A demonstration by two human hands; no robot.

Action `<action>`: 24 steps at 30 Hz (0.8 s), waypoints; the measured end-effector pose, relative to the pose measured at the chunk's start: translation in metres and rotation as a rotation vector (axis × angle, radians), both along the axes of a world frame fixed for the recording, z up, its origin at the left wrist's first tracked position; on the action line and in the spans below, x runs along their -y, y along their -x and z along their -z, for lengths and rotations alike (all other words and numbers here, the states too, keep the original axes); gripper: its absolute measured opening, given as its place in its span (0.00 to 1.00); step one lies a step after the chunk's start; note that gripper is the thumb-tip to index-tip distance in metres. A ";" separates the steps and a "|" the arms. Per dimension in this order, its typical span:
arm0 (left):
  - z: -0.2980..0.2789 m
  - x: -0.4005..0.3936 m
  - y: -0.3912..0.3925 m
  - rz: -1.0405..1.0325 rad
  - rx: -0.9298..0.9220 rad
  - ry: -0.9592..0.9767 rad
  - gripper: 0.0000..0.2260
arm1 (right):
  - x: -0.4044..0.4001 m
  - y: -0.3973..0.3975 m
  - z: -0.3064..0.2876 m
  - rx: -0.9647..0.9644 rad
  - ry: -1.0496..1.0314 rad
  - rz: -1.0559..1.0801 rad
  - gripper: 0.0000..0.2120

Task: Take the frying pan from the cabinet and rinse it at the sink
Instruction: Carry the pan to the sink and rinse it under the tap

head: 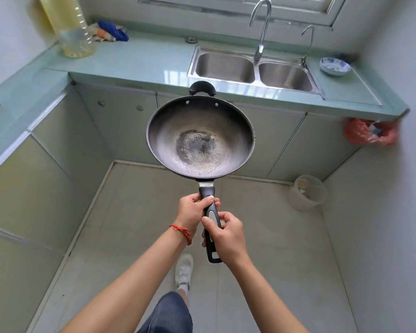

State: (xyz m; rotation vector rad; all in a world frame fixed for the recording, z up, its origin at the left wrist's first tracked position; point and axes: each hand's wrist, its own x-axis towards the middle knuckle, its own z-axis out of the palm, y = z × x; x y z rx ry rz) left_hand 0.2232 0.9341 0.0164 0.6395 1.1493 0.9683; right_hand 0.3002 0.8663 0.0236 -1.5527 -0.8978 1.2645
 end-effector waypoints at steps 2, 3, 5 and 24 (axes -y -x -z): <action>-0.004 -0.019 -0.001 0.011 0.003 -0.003 0.07 | -0.017 -0.002 -0.004 0.021 0.003 -0.008 0.06; -0.006 -0.037 -0.003 0.009 -0.006 -0.012 0.07 | -0.035 -0.004 -0.006 0.013 -0.004 0.003 0.06; -0.005 -0.086 -0.012 0.034 -0.022 0.001 0.06 | -0.084 -0.009 -0.004 0.031 0.010 0.033 0.07; -0.003 -0.396 -0.122 0.086 -0.091 -0.006 0.08 | -0.390 -0.119 -0.017 -0.014 0.047 0.053 0.08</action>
